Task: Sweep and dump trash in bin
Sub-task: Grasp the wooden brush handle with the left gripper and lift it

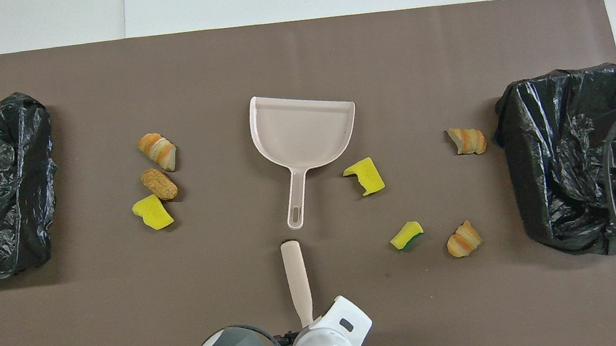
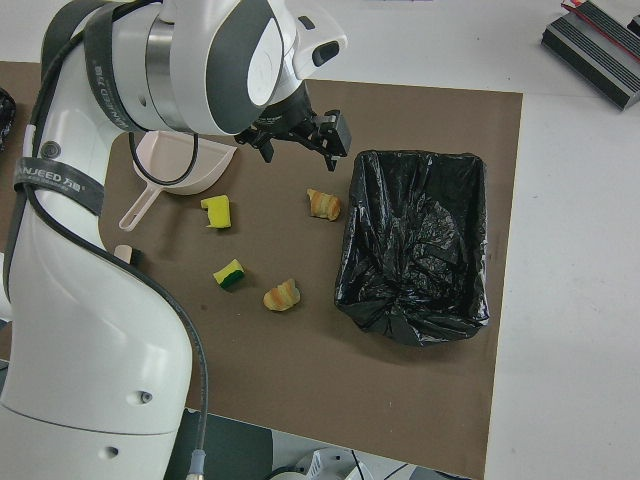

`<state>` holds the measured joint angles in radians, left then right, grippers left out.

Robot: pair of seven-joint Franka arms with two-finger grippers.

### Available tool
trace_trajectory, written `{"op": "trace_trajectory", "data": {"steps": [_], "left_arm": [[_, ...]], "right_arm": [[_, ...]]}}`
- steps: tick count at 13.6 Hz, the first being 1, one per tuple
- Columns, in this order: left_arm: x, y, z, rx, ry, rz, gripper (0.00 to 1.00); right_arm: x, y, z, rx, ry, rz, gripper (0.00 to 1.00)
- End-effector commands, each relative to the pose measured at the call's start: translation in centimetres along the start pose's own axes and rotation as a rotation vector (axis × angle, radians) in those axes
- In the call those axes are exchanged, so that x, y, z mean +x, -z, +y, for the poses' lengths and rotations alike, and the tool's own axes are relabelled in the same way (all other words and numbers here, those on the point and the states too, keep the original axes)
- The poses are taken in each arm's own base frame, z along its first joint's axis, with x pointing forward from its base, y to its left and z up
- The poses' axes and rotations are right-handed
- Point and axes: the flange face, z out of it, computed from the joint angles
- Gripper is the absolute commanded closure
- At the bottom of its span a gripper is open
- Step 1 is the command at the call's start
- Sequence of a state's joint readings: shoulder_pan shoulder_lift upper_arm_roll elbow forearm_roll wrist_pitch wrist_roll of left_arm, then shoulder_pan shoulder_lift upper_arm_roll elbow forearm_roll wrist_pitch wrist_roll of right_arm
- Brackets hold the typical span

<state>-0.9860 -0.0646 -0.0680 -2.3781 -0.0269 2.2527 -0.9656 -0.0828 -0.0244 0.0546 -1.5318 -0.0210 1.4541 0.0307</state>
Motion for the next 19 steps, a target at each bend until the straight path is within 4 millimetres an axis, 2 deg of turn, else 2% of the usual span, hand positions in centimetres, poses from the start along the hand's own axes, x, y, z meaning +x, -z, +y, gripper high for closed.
{"op": "trace_trajectory", "data": {"steps": [1,2,3,4,7,9,11,12,14,16,18,19], "left_arm": [[-0.9,-0.4,-0.2,-0.011,0.021,0.001,0.00],[-1.0,-0.5,-0.3,-0.008,0.021,-0.008,0.32],[-1.1,-0.5,-0.3,-0.016,0.043,-0.039,0.79],[-1.3,-0.7,-0.4,-0.022,0.058,-0.072,1.00],[-1.4,-0.7,-0.6,-0.008,0.056,-0.089,1.00],[-0.6,-0.5,-1.5,0.018,0.009,-0.117,1.00],[1.4,0.1,-3.6,0.043,-0.029,-0.148,1.00],[2.8,1.1,-4.8,0.048,-0.053,-0.149,1.00],[5.6,3.8,-7.8,0.068,-0.087,-0.170,1.00],[7.9,6.8,-11.6,0.037,-0.077,-0.148,1.00],[10.4,9.9,-17.5,0.027,-0.068,-0.113,1.00],[11.7,10.9,-20.1,0.042,-0.079,-0.104,1.00]], "right_arm": [[-0.5,0.3,0.1,0.020,-0.015,-0.003,0.00],[-0.5,0.3,0.1,0.020,-0.015,-0.003,0.00],[-0.5,0.3,0.1,0.020,-0.017,-0.003,0.00],[-0.5,0.3,0.1,0.020,-0.017,-0.003,0.00],[-0.5,0.3,0.1,0.020,-0.017,-0.003,0.00],[-0.5,0.3,0.1,0.020,-0.017,-0.003,0.00],[-0.5,0.3,0.1,0.020,-0.015,-0.003,0.00],[-0.5,0.3,0.1,0.020,-0.017,-0.003,0.00],[-0.7,0.3,0.1,0.020,-0.014,-0.017,0.00],[-1.2,0.2,-0.6,0.018,0.000,-0.038,0.00],[-2.0,-0.8,-2.5,0.012,0.016,-0.025,0.00],[-1.6,-1.3,-3.9,0.011,0.029,0.014,0.00]]}}
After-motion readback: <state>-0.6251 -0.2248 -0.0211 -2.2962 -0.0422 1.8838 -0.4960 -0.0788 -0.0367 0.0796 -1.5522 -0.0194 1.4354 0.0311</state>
